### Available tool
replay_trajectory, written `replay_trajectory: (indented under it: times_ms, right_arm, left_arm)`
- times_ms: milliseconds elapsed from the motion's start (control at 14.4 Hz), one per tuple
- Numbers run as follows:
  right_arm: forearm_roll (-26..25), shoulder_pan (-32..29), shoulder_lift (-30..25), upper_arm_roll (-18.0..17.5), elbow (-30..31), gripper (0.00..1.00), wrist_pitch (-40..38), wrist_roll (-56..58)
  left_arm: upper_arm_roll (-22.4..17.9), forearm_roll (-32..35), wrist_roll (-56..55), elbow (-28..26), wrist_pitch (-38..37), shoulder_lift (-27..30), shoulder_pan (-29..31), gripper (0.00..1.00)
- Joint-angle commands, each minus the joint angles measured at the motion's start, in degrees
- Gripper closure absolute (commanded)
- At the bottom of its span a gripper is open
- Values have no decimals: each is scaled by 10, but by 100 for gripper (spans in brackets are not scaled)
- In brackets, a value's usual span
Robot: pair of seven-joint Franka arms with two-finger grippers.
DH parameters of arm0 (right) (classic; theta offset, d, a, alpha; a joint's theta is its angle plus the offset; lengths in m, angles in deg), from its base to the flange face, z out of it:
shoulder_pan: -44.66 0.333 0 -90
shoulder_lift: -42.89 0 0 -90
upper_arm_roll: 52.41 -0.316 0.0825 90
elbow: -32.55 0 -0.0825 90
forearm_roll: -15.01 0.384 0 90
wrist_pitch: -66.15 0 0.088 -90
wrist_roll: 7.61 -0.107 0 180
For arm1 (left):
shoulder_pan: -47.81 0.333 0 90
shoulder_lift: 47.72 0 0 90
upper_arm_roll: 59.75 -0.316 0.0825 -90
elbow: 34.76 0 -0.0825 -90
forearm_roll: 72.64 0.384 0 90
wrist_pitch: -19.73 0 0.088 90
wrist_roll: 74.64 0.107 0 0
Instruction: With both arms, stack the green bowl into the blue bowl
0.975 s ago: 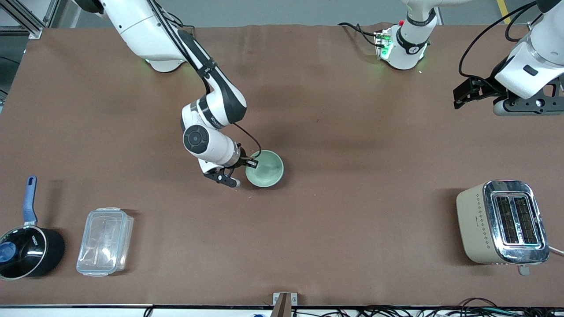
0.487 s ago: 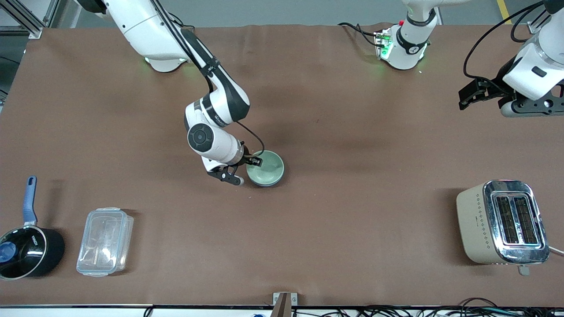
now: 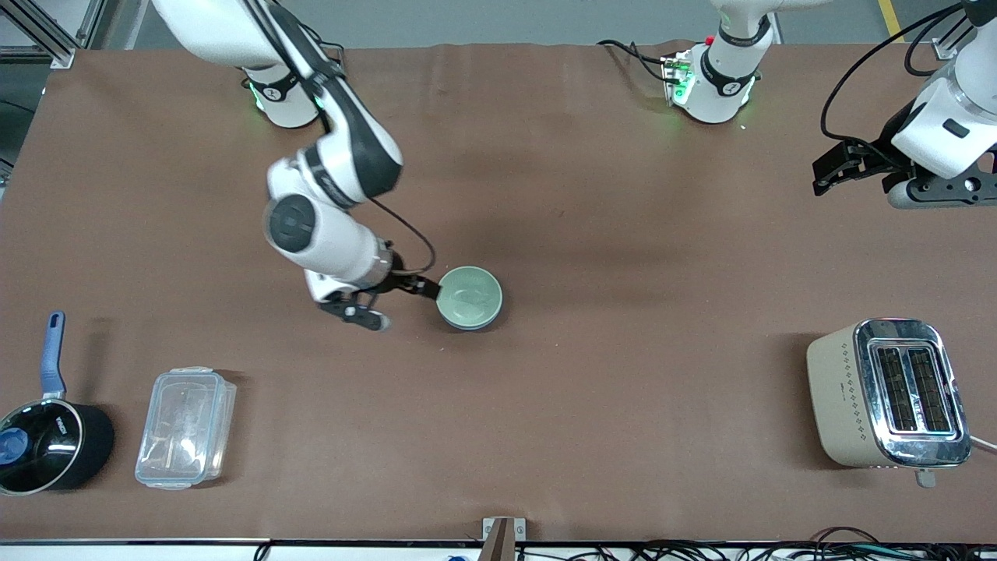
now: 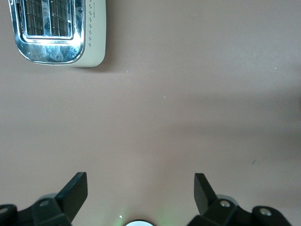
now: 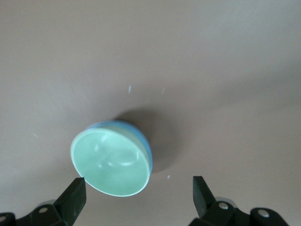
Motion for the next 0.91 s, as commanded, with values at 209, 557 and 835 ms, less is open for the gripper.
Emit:
replay_trajectory:
  times_ms: [209, 557, 835]
  right_arm:
    - [-127, -91, -134, -7, 22, 0, -78, 37]
    - [-148, -150, -173, -5, -54, 0, -180, 99]
    - [-182, -185, -204, -5, -99, 0, -265, 196]
  left_arm:
    - [1, -7, 10, 10, 0, -6, 2, 0]
    - [1, -5, 10, 35, 0, -25, 0, 0]
    - [3, -4, 10, 35, 0, -25, -1, 0]
